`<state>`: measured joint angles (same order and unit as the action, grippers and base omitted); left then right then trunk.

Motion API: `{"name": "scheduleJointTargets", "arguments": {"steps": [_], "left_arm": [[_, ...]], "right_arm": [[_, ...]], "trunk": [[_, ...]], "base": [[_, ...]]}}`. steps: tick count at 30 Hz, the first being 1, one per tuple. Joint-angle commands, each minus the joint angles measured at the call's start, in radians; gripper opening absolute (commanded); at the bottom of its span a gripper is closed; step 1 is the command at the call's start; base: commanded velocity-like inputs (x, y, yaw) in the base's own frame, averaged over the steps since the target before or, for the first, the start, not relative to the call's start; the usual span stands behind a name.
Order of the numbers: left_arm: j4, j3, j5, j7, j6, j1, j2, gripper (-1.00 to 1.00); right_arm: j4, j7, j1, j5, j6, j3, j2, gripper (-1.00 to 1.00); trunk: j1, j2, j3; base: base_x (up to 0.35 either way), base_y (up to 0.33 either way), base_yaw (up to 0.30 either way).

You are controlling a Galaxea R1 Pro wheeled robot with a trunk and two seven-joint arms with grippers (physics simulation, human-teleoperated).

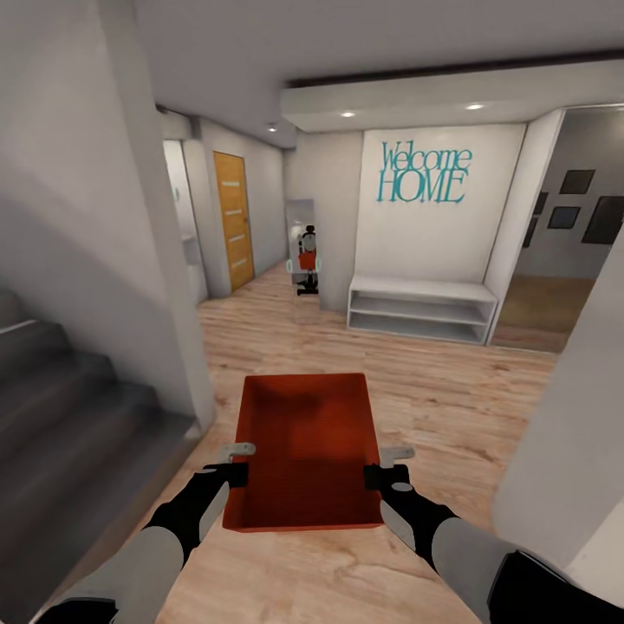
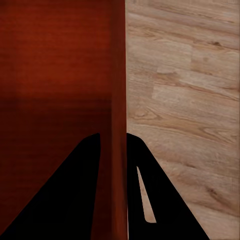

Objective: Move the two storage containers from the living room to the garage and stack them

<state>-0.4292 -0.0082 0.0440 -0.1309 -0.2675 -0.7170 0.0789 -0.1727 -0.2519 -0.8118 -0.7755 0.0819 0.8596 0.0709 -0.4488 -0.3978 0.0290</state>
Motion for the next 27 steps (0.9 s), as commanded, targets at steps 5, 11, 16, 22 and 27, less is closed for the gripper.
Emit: {"name": "scheduleJointTargets", "arguments": {"steps": [5,11,16,22,27], "left_arm": [[-0.002,0.002,-0.001,-0.011,-0.006,-0.001,-0.001,-1.0],[-0.009,0.0,-0.002,-0.019,-0.006,-0.001,-0.001,-1.0],[-0.009,0.0,-0.003,-0.019,-0.006,-0.001,-0.001,-1.0],[-0.005,0.001,-0.003,-0.017,-0.006,-0.001,-0.001,-1.0],[-0.003,0.001,-0.003,-0.013,-0.006,-0.001,-0.001,-1.0]], "right_arm": [[0.059,-0.012,-0.001,-0.002,0.007,0.006,-0.022,-1.0],[0.059,-0.012,-0.001,-0.002,0.007,0.005,-0.023,-1.0],[0.059,-0.012,-0.001,-0.002,0.007,0.006,-0.023,-1.0],[0.059,-0.012,-0.001,-0.002,0.007,0.006,-0.023,-1.0],[0.059,-0.012,-0.001,-0.002,0.007,0.005,-0.023,-1.0]], "trunk": [[-0.001,-0.002,0.002],[-0.001,-0.002,0.002],[-0.001,-0.002,0.002],[-0.001,-0.002,0.002],[-0.001,-0.002,0.002]], "base": [[0.32,0.0,0.0],[0.121,0.0,0.0],[0.006,0.0,0.0],[0.082,0.0,0.0],[0.28,0.0,0.0]]}}
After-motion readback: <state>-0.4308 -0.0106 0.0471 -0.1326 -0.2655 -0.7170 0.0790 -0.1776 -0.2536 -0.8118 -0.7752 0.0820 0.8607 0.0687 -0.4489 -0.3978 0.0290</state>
